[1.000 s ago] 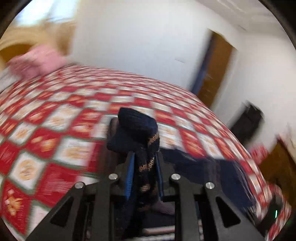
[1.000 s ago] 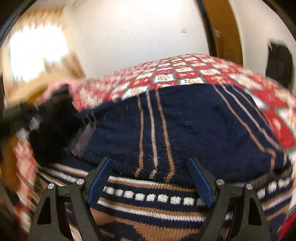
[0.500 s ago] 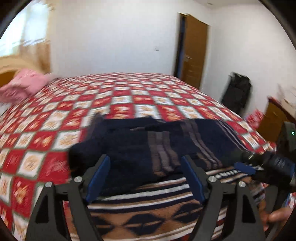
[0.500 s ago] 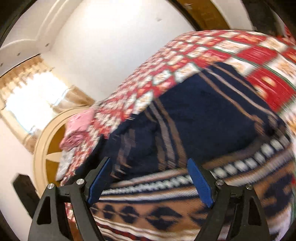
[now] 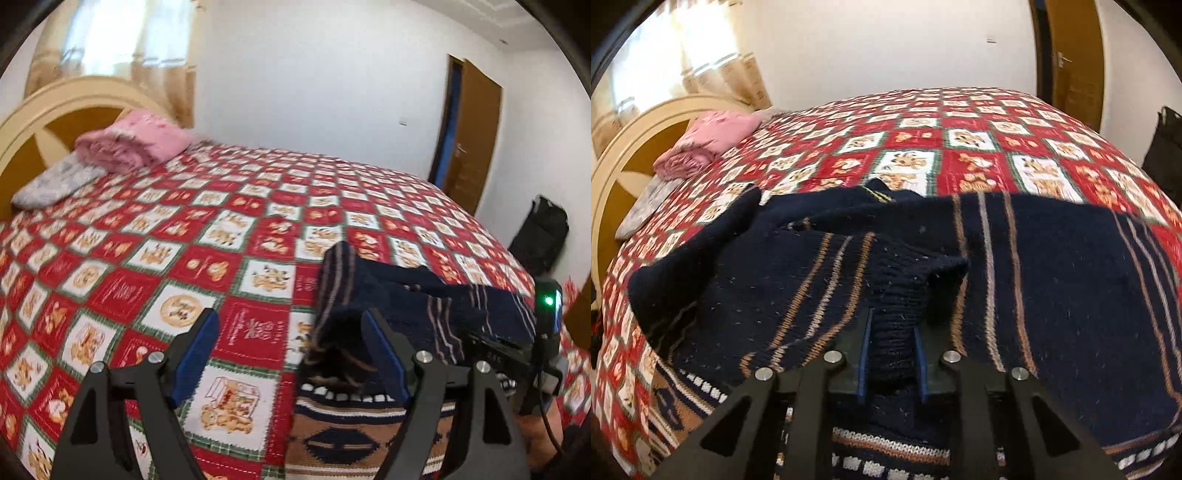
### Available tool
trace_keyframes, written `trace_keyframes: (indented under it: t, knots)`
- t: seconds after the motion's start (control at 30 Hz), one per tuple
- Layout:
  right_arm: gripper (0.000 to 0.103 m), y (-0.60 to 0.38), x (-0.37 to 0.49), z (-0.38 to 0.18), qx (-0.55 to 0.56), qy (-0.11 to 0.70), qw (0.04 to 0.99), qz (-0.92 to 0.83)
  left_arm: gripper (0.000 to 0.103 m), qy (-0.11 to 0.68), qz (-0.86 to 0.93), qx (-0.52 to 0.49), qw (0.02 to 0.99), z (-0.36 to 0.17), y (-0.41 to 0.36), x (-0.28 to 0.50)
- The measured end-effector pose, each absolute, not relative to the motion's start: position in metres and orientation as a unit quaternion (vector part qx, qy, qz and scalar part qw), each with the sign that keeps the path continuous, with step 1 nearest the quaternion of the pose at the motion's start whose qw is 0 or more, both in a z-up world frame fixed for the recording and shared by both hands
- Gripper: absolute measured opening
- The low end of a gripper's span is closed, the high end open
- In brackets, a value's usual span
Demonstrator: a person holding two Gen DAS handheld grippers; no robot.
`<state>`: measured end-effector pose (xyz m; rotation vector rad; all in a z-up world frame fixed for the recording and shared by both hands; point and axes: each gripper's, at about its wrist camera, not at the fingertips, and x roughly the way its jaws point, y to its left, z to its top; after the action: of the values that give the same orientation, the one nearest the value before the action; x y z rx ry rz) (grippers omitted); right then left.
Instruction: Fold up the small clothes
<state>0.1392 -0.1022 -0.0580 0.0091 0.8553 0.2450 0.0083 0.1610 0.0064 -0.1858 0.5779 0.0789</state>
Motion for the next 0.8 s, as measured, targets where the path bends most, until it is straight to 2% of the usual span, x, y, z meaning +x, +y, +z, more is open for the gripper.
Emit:
trace_keyframes:
  t: [0.23,0.33,0.63,0.8]
  knots:
    - [0.017,-0.124,0.106,0.041,-0.072,0.283,0.949,0.122,0.082,0.271,0.059,-0.111,0.954,0.013,0.176,0.008]
    - [0.017,-0.155,0.095,0.061,-0.106,0.263,0.955,0.087,0.082,0.263,0.069,-0.099,0.957,0.015,0.175,0.009]
    - [0.017,-0.236,0.13,-0.044,-0.094,0.381,0.92,-0.012,0.082,0.282,0.047,-0.065,0.956,0.006,0.141,0.026]
    - [0.019,-0.248,0.119,-0.045,-0.071,0.389,0.918,-0.023,0.082,0.304,0.037,-0.033,0.951,0.001,0.118,0.038]
